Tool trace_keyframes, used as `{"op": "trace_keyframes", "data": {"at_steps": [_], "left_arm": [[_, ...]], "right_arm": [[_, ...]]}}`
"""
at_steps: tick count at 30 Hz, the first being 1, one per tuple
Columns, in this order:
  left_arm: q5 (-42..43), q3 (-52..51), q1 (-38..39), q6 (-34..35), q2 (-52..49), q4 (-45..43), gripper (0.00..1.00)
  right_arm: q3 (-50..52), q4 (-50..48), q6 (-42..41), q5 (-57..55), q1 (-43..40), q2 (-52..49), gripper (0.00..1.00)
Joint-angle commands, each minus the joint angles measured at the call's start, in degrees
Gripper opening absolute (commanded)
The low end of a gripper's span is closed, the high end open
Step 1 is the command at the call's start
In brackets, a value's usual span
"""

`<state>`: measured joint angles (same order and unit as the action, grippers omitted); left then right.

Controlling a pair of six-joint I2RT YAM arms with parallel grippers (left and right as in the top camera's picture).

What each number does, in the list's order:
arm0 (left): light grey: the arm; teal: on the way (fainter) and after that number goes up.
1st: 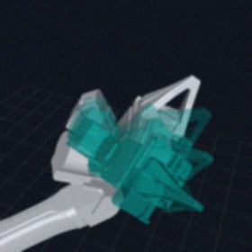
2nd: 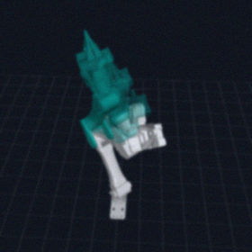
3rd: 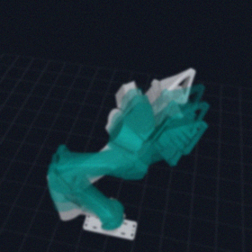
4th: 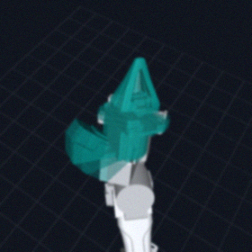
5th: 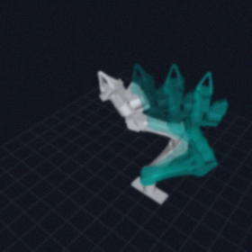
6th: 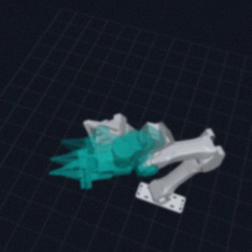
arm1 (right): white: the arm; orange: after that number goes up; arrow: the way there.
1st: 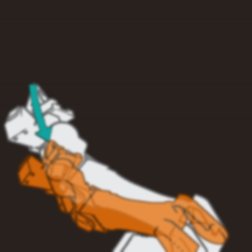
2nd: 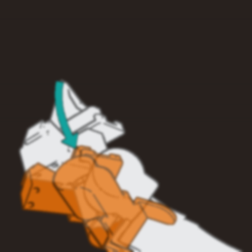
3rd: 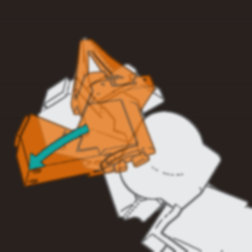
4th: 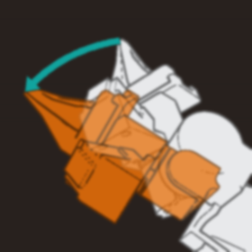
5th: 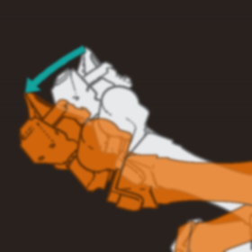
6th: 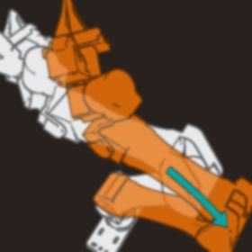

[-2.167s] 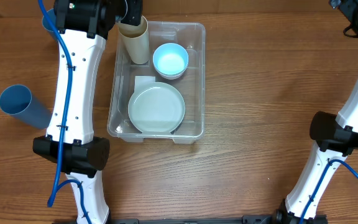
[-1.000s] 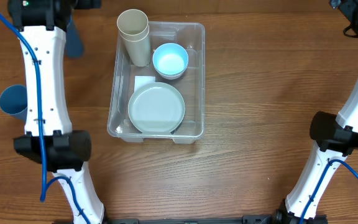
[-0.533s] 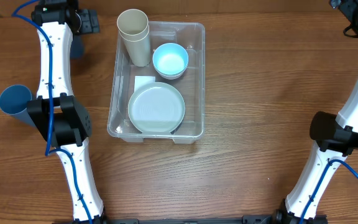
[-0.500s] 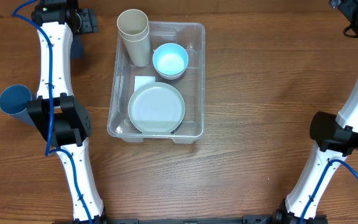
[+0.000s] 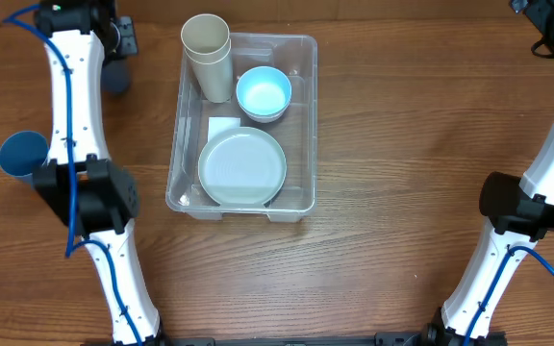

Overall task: Pack container
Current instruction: 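Move the left gripper to the front teal cup and grasp it, then carry the teal cup into the bin beside the beige cups and release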

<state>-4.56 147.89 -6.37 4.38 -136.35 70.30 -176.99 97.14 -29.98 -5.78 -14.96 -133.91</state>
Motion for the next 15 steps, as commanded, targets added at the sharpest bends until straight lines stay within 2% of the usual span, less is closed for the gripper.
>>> {"op": "trace_keyframes", "data": {"at_steps": [1,8,10,15], "left_arm": [[0.9,2.7,0.1,1.0,14.3,3.6,0.04],[8.1,2.7,2.7,0.9,25.2,13.7,0.04],[10.4,2.7,5.6,-1.2,27.0,16.3,0.04],[10.2,2.6,16.5,-6.2,26.8,21.7,0.04]], "right_arm": [[-0.3,-0.1,0.2,-0.2,0.0,0.5,1.00],[-0.3,-0.1,0.2,-0.2,0.0,0.5,1.00],[-0.3,-0.1,0.2,-0.2,0.0,0.5,1.00],[-0.3,-0.1,0.2,-0.2,0.0,0.5,1.00]]}}
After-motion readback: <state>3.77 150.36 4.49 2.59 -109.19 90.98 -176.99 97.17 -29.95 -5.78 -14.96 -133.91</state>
